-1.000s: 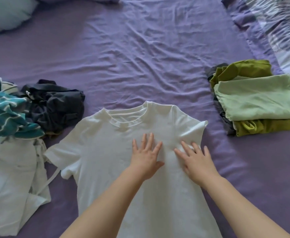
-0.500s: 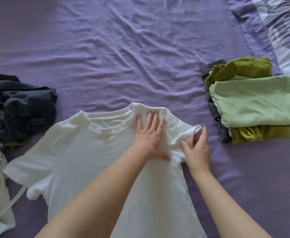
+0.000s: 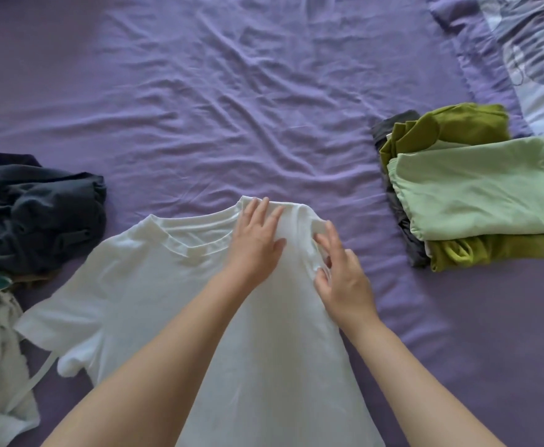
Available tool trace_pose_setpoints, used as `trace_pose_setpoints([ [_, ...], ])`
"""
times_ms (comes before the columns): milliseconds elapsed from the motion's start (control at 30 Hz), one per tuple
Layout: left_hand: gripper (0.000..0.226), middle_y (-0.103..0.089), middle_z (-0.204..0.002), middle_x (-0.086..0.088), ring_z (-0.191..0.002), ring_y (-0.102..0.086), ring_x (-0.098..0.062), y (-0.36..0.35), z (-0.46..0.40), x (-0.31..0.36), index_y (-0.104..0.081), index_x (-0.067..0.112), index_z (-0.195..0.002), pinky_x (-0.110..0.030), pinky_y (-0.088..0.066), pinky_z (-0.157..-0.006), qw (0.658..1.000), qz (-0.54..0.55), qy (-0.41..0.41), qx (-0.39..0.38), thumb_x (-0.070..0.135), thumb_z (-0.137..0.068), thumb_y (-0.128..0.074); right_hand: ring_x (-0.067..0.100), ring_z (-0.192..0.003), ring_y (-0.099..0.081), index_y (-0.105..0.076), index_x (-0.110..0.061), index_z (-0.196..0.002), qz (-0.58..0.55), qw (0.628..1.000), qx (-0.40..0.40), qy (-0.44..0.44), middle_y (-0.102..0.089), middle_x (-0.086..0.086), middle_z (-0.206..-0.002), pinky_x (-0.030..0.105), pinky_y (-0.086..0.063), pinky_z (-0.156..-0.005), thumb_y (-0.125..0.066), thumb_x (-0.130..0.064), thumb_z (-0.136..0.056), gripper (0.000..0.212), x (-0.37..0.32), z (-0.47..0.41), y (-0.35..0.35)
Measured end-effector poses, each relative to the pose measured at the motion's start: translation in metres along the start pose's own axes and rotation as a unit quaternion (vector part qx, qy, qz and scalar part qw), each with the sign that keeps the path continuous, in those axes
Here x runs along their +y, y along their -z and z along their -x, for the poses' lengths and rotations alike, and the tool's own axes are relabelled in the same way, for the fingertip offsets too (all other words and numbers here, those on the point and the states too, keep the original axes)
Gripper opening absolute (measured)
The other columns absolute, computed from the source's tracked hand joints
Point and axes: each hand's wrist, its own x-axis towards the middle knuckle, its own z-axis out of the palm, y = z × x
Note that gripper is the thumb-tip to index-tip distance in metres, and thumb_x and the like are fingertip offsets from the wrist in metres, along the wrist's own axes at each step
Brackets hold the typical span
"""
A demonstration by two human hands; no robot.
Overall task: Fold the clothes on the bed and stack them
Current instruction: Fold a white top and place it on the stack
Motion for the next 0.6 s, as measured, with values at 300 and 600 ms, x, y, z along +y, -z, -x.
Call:
trace_pose_setpoints([
  [300,0.061,0.015,-0.159,-0.008,-0.145,0.017,-0.031,-0.009,0.079,-0.046,-0.010,0.032,-0.152,-0.053,0.013,-0.114,0.981,-0.153,0.121,-0.009,0.042,-0.098,-0.036,0.036,-0.112,-0.059,-0.060,-0.002,-0.124,0.131,0.982,0.002,0.138,-0.056,0.016,-0.133,0.049,-0.054,-0.082,-0.069,0.004,-0.072,0.054,-0.011,0.007,-0.034],
  [600,0.073,0.029,-0.152,-0.008,-0.142,0.022,-0.030,-0.026,0.113,-0.074,-0.003,0.028,-0.153,-0.061,0.008,-0.113,0.978,-0.155,0.140,0.008,0.059,-0.093,-0.032,0.019,-0.134,0.040,0.033,-0.047,-0.132,0.337,0.922,-0.171,0.089,0.045,-0.006,-0.142,0.053,0.024,-0.107,0.002,-0.072,-0.082,0.063,0.015,-0.012,-0.066],
])
